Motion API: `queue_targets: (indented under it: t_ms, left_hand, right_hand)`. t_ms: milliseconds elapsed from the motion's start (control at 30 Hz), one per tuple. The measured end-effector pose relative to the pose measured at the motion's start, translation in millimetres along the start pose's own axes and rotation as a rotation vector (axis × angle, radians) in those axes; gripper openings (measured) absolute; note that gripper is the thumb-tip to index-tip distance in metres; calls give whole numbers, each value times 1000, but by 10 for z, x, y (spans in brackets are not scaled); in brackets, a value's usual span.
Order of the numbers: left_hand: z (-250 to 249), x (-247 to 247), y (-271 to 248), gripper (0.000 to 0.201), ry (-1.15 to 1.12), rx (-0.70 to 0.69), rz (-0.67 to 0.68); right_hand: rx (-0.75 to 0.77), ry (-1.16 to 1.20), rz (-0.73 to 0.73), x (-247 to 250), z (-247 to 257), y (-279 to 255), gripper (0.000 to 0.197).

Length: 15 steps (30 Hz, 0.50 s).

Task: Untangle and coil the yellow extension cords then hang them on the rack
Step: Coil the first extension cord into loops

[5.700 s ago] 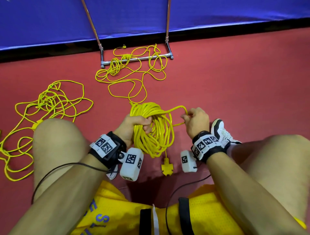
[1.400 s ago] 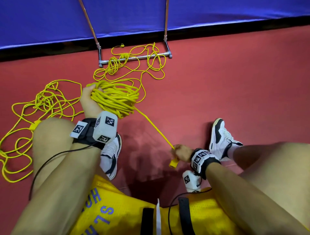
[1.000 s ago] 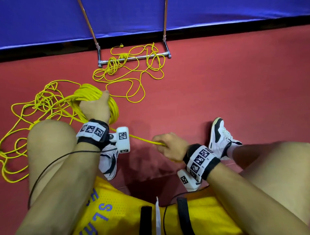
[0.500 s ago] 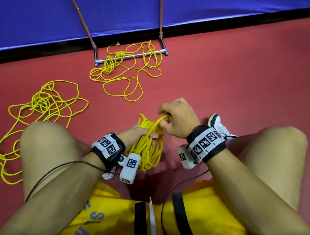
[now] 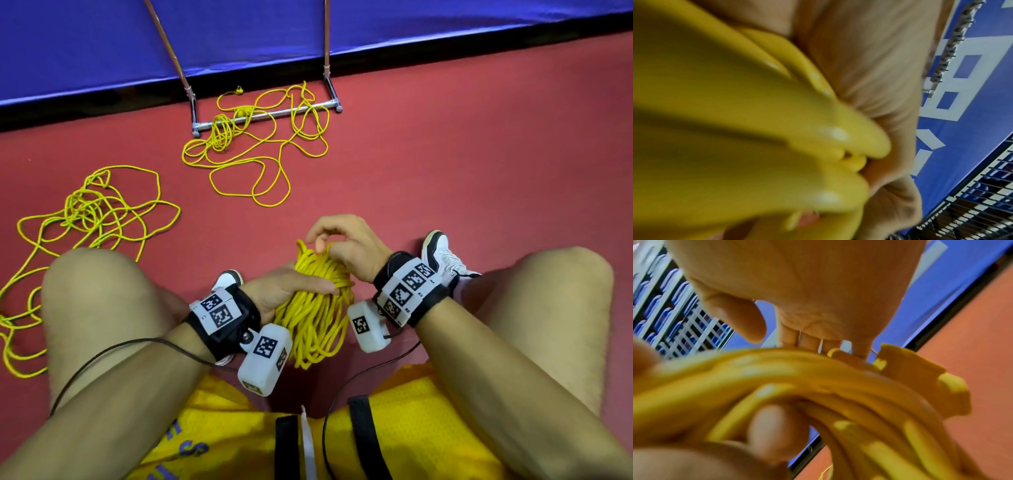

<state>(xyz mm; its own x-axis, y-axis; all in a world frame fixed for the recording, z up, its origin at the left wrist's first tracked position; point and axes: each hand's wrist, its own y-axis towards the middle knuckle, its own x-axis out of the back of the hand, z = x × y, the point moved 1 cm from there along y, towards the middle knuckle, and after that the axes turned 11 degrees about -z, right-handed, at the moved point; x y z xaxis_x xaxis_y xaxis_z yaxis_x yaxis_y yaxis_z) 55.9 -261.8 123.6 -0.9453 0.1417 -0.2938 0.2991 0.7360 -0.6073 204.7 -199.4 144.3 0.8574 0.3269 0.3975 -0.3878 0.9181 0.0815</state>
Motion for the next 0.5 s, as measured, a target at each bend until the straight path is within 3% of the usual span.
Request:
queue_targets:
  t_ms: [67, 167, 300, 367, 400, 433, 500]
  left_hand:
    - [-41, 1, -17, 15, 0, -37, -38]
    - [-134, 59, -34, 20, -45, -37, -101]
    - [-224, 37, -75, 14, -7, -41, -71]
    - [-184, 45, -72, 27, 12, -33, -54]
    - [-177, 36, -81, 22, 27, -28, -42]
    - [-165, 33, -86, 16, 55, -30, -27]
    - [-119, 90, -44, 40, 135, -36, -4]
  right_hand:
    - [-33, 52, 82, 13, -16, -18, 49]
    - [-33, 0, 132, 1, -27, -57, 66]
    - [198, -445, 232, -57, 40, -122, 98]
    - [238, -711, 295, -74, 88, -110, 96]
    - [243, -782, 304, -90, 86, -90, 89]
    - [255, -803, 304, -114, 67, -74, 80]
    - [299, -724, 305, -169, 37, -66, 69]
